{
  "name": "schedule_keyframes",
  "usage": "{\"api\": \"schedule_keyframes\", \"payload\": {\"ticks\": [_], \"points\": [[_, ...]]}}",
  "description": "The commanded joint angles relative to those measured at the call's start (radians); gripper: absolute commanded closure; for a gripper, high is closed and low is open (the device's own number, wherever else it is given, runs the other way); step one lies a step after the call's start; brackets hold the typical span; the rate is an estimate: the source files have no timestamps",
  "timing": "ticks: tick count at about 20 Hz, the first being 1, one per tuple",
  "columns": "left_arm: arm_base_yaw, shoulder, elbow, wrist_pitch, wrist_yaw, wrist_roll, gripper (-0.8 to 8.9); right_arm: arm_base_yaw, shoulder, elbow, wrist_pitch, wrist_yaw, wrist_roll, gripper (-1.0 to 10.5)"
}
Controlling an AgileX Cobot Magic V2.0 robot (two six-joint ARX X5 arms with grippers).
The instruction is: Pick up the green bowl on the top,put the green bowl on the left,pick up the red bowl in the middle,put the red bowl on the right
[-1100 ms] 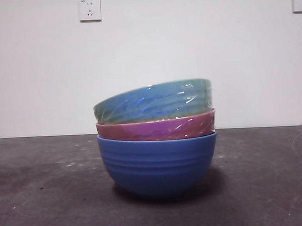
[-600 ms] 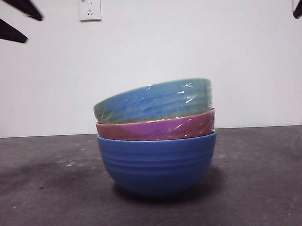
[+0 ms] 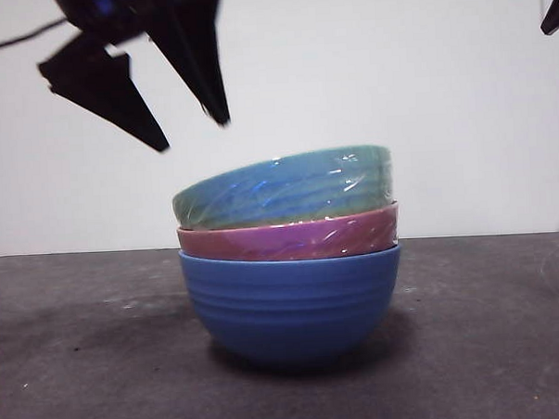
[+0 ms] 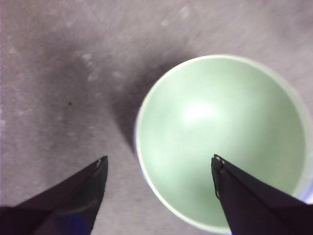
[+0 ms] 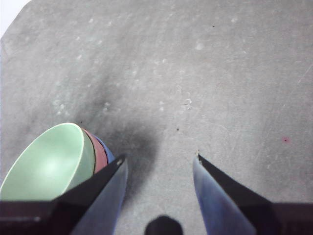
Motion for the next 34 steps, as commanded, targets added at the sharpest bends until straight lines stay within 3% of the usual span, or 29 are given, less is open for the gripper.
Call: {"api": "schedule_keyframes", "payload": {"ticks": [1,10,11,15,26,34], "points": [[-0.016,0.069,0.012,-0.014,-0.023,0.023,4.63,0.003,0.0,0.003,0.001,-0.003,0.01,7.2],[-0.029,0.178,0.012,-0.011,-0.014,0.037,4.74,0.003,0.0,0.003,0.001,-0.002,0.01,7.2],[-0.032,0.18,0.012,-0.012,-0.014,0.038,5.03,0.003,0.0,0.003,0.001,-0.001,0.01,7.2],[-0.04,0.18,0.012,-0.008,-0.015,0.045,8.2,0.003,0.0,0.003,0.001,-0.001,0.01,7.2],[-0.039,0.18,0.023,0.012,-0.067,0.049,8.22,0.003,0.0,0.003,0.001,-0.001,0.01,7.3],[-0.029,0.174,0.181,-0.103,-0.066,0.109,8.22,0.003,0.0,0.003,0.001,-0.002,0.01,7.3]]}}
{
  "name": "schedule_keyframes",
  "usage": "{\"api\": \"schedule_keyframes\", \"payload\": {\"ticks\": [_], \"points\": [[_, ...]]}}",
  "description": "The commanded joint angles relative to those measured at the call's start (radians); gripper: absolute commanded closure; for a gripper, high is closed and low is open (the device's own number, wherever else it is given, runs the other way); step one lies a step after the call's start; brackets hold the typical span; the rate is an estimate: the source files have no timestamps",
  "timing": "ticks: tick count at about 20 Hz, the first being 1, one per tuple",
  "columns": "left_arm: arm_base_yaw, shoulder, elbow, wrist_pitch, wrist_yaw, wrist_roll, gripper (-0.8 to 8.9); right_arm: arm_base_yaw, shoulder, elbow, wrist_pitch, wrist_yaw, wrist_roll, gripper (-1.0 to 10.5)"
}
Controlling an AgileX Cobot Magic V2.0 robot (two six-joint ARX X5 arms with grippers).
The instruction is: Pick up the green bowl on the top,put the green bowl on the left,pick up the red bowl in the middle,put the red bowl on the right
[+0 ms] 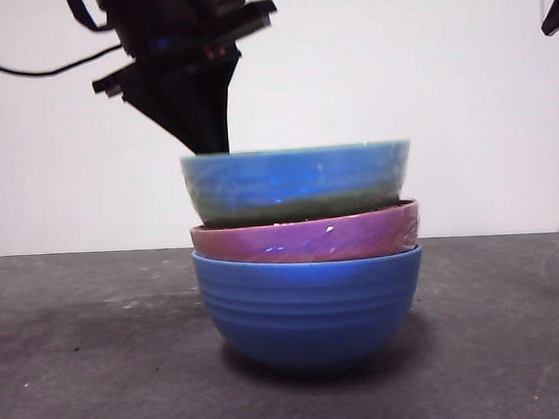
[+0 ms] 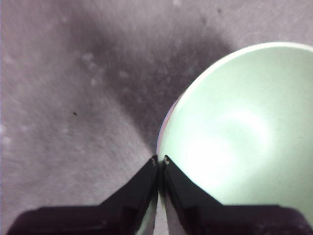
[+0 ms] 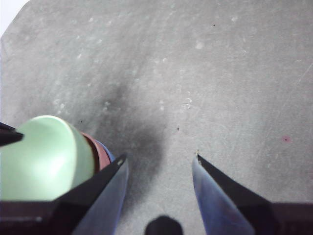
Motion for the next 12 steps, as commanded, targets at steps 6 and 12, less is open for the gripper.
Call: {"api": "schedule_keyframes", "payload": {"ticks": [6,12], "points": [[0.091,-0.082,0.136,-0.185,-0.001,0.09,8.22,0.003,0.0,0.003,0.004,-0.002,0.01,7.3],[0.298,-0.233,0.122,-0.285,-0.005,0.113,8.23,0.003,0.0,0.003,0.005,-0.002,0.01,7.3]]}}
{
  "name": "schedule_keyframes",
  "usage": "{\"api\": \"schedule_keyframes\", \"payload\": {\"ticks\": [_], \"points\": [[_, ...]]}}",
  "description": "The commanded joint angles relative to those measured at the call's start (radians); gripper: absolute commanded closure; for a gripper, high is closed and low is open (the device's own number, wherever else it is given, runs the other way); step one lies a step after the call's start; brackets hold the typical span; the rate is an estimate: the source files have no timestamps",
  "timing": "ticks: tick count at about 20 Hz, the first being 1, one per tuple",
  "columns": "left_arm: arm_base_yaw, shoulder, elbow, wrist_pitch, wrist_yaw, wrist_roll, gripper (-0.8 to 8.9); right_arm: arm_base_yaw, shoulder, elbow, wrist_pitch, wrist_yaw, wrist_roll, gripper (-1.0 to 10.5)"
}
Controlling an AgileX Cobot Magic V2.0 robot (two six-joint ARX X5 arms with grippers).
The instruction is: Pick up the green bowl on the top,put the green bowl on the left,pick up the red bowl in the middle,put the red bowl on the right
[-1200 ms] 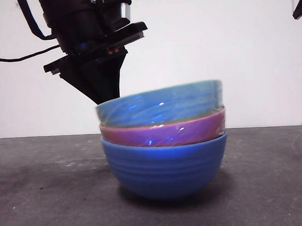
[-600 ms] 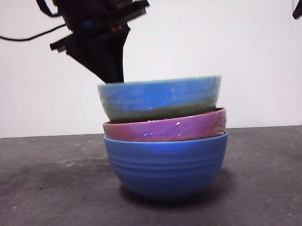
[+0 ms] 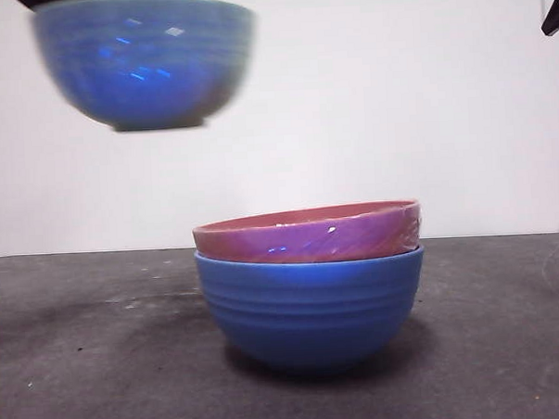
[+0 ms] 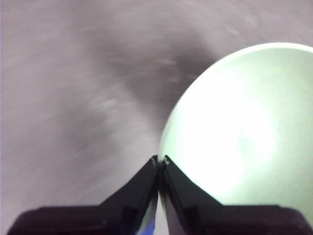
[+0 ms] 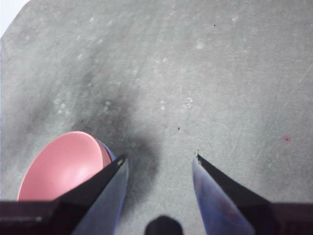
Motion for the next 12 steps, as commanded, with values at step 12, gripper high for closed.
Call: {"api": "schedule_keyframes", "payload": {"ticks": [12], "points": [[0.21,0.003,-0.52,0.402,0.006,-0.011,8.22,0.05,0.024,0.003,0.013,-0.001,0.017,7.3]]}}
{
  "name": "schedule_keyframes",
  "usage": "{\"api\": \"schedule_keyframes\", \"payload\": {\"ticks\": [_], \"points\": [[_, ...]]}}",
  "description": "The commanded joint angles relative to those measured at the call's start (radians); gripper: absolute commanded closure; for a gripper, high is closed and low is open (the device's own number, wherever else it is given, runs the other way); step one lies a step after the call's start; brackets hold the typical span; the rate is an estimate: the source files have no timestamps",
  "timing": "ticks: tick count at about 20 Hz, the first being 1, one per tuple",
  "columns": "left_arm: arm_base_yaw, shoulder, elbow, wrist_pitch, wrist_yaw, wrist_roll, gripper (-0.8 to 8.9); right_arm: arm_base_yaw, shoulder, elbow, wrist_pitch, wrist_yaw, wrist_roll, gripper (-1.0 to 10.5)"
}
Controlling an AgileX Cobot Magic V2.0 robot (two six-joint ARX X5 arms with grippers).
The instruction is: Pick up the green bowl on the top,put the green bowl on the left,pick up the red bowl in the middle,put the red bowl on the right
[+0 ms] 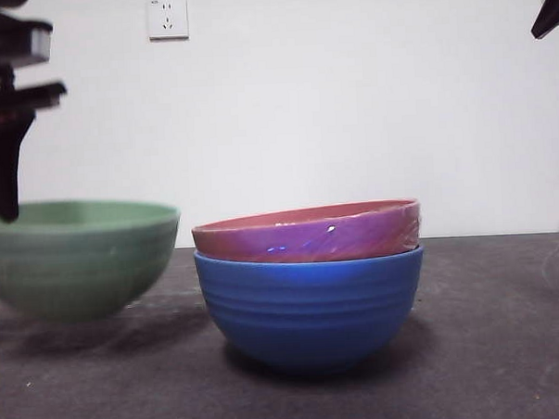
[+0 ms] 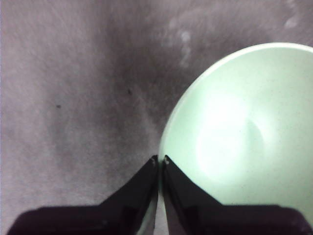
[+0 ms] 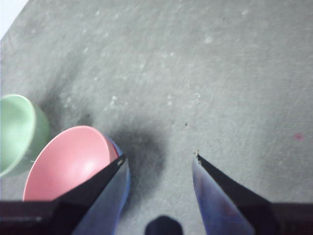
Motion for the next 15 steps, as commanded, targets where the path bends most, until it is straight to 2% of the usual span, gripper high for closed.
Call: {"api": "schedule_keyframes", "payload": {"ticks": [1,9,10,12,13,15], "points": [[0.012,0.0,-0.048,0.053,0.008,-0.014,8.22,0.021,0.013,0.003,0.014,-0.001,0.006,7.3],[0.015,0.022,-0.087,0.102,0.008,-0.013,8.0,0.122,0.102,0.037,0.032,-0.002,0.006,7.2],[0.015,0.022,-0.087,0.101,0.007,-0.013,7.13,0.137,0.121,0.053,0.03,-0.002,0.006,7.2],[0.015,0.022,-0.087,0.101,0.007,-0.013,4.74,0.178,0.162,0.092,0.029,-0.002,-0.001,7.0],[0.015,0.022,-0.087,0.103,0.007,-0.013,4.6,0.204,0.183,0.112,0.028,-0.001,-0.005,6.6],[0.015,0.021,-0.087,0.119,0.008,-0.013,4.65,0.259,0.238,0.161,0.015,0.0,-0.017,6.5]]}}
